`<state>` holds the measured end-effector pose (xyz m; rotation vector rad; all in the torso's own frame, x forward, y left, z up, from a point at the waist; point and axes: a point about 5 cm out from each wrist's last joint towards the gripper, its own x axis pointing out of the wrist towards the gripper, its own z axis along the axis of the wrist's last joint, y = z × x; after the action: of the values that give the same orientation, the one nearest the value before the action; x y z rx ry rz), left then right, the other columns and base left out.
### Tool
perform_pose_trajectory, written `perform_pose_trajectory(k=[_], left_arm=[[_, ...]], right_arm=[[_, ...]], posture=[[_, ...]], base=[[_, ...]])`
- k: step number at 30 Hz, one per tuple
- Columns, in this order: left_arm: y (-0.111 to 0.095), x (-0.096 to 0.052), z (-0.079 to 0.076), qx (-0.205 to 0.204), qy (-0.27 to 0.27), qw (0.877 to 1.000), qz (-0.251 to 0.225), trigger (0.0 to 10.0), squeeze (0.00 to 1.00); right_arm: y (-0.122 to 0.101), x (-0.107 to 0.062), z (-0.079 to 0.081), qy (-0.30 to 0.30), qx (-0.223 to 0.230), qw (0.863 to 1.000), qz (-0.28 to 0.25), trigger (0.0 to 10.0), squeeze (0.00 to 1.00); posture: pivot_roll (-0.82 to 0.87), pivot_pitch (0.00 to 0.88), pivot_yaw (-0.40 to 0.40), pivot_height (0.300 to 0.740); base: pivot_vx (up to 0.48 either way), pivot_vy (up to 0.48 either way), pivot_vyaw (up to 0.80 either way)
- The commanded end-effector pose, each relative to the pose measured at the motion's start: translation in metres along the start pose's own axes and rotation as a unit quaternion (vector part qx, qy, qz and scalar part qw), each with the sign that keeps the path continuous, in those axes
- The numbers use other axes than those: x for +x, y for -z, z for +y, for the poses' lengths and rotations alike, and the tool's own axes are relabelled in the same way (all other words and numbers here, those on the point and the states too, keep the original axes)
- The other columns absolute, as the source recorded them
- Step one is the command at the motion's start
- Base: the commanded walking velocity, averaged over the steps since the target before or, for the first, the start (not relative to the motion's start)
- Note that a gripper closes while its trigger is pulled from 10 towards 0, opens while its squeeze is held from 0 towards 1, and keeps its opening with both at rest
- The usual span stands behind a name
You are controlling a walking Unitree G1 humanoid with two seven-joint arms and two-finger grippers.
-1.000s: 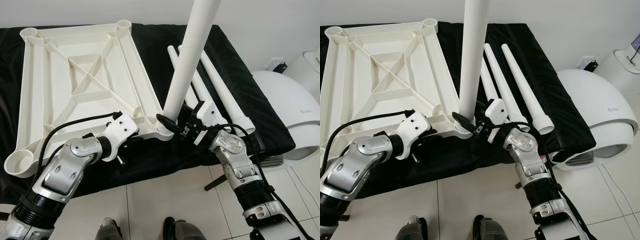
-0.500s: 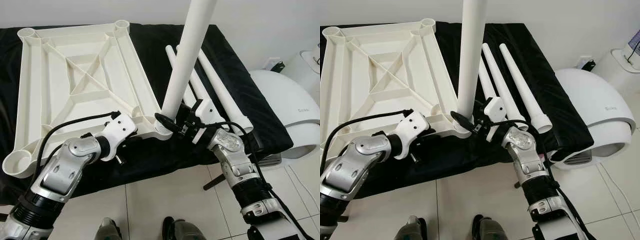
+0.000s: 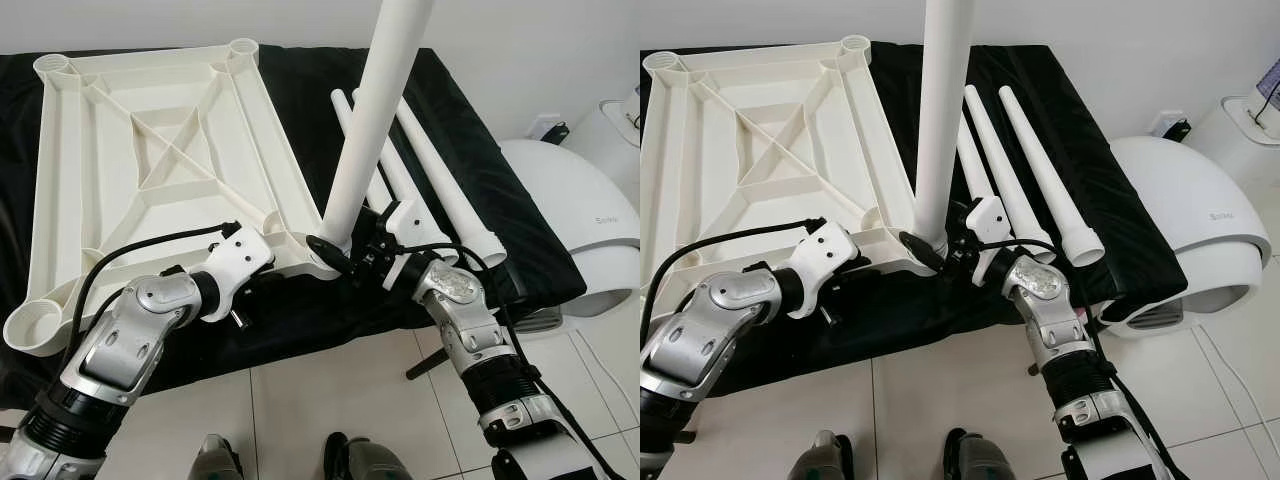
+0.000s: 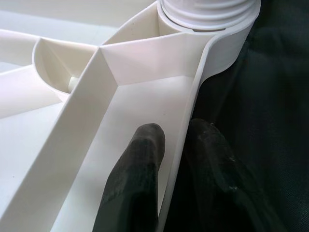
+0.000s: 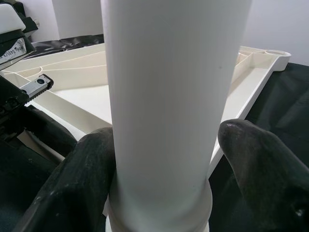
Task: Building children table
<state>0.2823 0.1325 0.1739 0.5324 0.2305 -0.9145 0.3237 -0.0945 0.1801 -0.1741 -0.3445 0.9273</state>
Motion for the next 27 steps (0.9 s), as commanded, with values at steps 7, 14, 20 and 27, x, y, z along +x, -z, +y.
perform_pose_trajectory(k=[7,14,20,27], left_arm=[[0.0012,-0.0013,-0.0056,-0.004,0.012,1.0,0.001,10.0,0.0],[0.0006,-0.0008,-0.005,-0.003,0.013,1.0,0.0,10.0,0.0],[-0.0003,0.0001,-0.0047,-0.003,0.014,1.0,-0.001,10.0,0.0],[-0.0005,0.0002,-0.0053,-0.003,0.014,1.0,-0.001,10.0,0.0]], right_arm=[[0.0005,-0.007,-0.0112,0.02,0.031,0.999,-0.011,10.0,0.0],[0.0,-0.0091,-0.0092,0.009,0.042,0.999,-0.014,10.0,1.0],[-0.0004,-0.0101,-0.0084,0.003,0.034,0.999,-0.011,10.0,0.0],[-0.0035,-0.0081,-0.0087,0.0,0.033,0.999,-0.024,0.0,0.0]], posture=[[0.09,0.191,-0.084,0.74],[0.08,0.195,-0.08,0.74],[0.08,0.196,-0.08,0.74],[0.08,0.197,-0.082,0.74]], base=[[0.0,0.0,0.0],[0.0,0.0,0.0],[0.0,0.0,0.0],[0.0,0.0,0.0]])
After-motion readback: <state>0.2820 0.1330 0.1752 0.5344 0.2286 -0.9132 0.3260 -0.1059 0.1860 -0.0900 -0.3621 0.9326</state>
